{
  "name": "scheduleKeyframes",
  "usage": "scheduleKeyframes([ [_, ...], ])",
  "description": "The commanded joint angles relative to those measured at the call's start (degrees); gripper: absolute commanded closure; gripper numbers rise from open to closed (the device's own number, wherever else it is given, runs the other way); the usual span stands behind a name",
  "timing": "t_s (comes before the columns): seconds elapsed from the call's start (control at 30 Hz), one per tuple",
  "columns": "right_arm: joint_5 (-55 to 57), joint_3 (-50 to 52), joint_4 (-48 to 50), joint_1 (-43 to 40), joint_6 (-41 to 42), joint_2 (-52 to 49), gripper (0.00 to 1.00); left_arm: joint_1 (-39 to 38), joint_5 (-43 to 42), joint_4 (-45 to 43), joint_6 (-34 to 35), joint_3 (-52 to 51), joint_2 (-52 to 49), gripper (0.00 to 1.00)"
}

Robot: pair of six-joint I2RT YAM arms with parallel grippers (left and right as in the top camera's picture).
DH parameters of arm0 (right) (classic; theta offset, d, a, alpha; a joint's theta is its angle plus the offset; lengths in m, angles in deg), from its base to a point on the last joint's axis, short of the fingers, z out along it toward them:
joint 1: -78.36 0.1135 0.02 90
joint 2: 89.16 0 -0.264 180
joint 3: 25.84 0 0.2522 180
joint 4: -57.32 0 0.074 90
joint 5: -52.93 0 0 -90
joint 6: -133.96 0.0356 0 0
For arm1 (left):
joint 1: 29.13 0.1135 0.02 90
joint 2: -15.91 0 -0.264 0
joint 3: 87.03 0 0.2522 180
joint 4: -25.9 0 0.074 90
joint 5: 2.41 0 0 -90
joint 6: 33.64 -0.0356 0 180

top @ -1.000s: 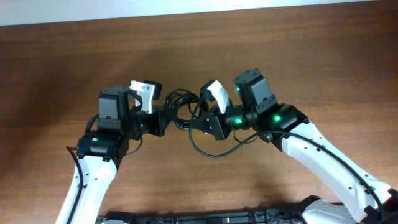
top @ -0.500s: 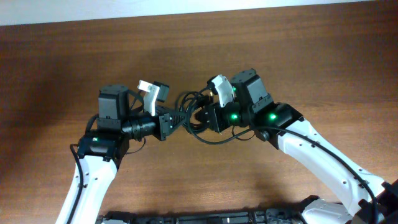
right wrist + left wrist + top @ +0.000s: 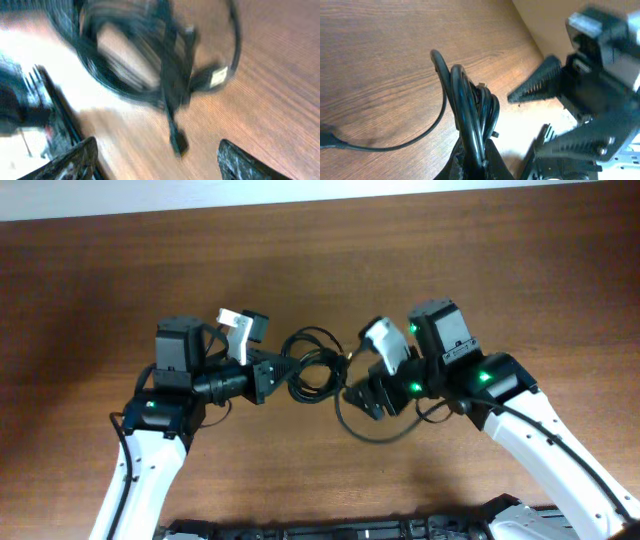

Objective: Untangle cables

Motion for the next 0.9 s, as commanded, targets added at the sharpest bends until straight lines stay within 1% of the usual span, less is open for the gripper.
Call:
scheduleKeyframes([
  [0.0,-0.2,-0.6,-3.2,0.1,-11.4,-1.3,0.24,2.7,-3.8,-0.4,-0.9,0.3,1.0,1.0],
  [0.13,-4.7,-0.6,-3.2,0.2,-10.2,-1.9,0.25,4.7,-3.8,-0.4,-0.9,0.3,1.0,1.0],
  [0.27,-4.5,-0.4,-2.7,0.2,-3.3,-1.9,0.25,4.9,-3.9,-0.4,-0.9,0.3,1.0,1.0],
  [0.33,-4.5,-0.4,-1.7,0.2,2.6,-1.9,0.24,4.9,-3.8,-0.4,-1.6,0.3,1.0,1.0],
  [0.37,-4.5,-0.4,-1.3,0.2,7.1,-1.9,0.21,4.9,-3.8,-0.4,-2.8,0.3,1.0,1.0],
  [0.4,-4.5,-0.4,-1.0,0.2,12.7,-1.9,0.12,4.9,-3.8,-0.4,-2.9,0.3,1.0,1.0],
  [0.43,-4.5,-0.4,-0.7,0.2,16.5,-1.9,0.02,4.9,-3.8,-0.4,-2.9,0.3,1.0,1.0],
  [0.47,-4.5,-0.4,-0.7,0.2,21.4,-1.9,0.01,4.9,-3.8,-0.4,-2.9,0.3,1.0,1.0],
  [0.53,-4.5,-0.4,-0.6,0.2,27.1,-1.9,0.01,4.9,-3.8,-0.4,-2.8,0.3,1.0,1.0],
  [0.7,-4.5,-0.4,0.5,0.2,28.2,-1.9,0.01,2.2,-3.1,-0.4,-2.8,0.3,1.0,1.0],
  [0.8,-4.5,-0.4,1.5,0.2,29.0,-1.9,0.01,-1.8,4.5,-0.4,-2.5,0.3,1.0,1.0],
  [0.87,-4.5,-0.4,3.3,0.2,33.5,-1.9,0.01,-3.9,9.1,-0.4,-1.3,0.3,1.0,1.0],
])
